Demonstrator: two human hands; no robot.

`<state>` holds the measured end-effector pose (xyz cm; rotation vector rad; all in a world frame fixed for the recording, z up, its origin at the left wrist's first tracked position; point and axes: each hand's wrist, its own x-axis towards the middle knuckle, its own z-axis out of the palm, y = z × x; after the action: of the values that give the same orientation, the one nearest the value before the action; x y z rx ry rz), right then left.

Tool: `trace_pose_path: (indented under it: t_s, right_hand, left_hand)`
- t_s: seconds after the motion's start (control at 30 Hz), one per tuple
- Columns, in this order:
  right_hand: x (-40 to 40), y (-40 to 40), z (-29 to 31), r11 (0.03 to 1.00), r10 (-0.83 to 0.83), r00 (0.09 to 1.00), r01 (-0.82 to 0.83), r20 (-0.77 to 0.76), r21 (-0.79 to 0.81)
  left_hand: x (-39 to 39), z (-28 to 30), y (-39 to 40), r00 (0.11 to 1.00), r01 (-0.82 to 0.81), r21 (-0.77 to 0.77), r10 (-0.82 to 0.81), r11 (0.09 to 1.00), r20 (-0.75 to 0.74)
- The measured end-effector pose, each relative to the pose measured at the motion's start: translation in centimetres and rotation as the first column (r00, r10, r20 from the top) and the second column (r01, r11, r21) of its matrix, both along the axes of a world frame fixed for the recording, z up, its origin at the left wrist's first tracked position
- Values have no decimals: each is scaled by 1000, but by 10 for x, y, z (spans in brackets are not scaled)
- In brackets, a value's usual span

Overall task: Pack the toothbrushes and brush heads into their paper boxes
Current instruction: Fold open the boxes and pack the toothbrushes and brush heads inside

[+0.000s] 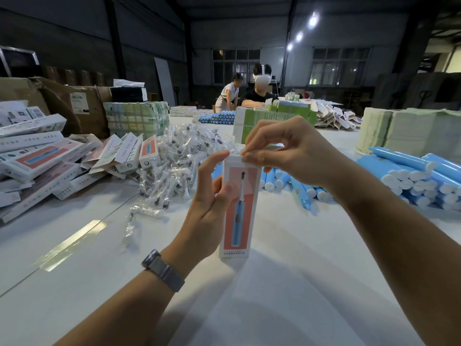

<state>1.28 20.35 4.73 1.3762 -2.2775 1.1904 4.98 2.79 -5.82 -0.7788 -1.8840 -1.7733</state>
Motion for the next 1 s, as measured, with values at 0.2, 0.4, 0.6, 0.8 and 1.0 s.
trace_pose_path:
  t_s: [0.2, 0.4, 0.6, 0.8, 1.0]
  right_hand:
    - [-3, 2, -6, 999, 31, 999, -32, 41, 13]
    - [-7, 0, -7, 999, 42, 999, -43, 27, 30]
    - [-17, -13, -31, 975, -170, 985, 167, -7, -148]
    - [-24, -18, -54, 946, -285, 944, 304, 166, -108]
    - [-2, 0, -51, 917, -364, 923, 379, 128, -125]
  left_hand:
    - [-1, 2, -3, 999, 31, 38, -32, 999, 18]
    - [-3, -1, -5, 1000, 22, 47, -22, 999, 6]
    - [-11, -9, -3, 997, -67, 44, 68, 997, -22]
    - [-18, -19, -1, 999, 38, -32, -37, 999, 21]
    - [-16, -22, -1, 999, 22, -150, -26, 988, -27]
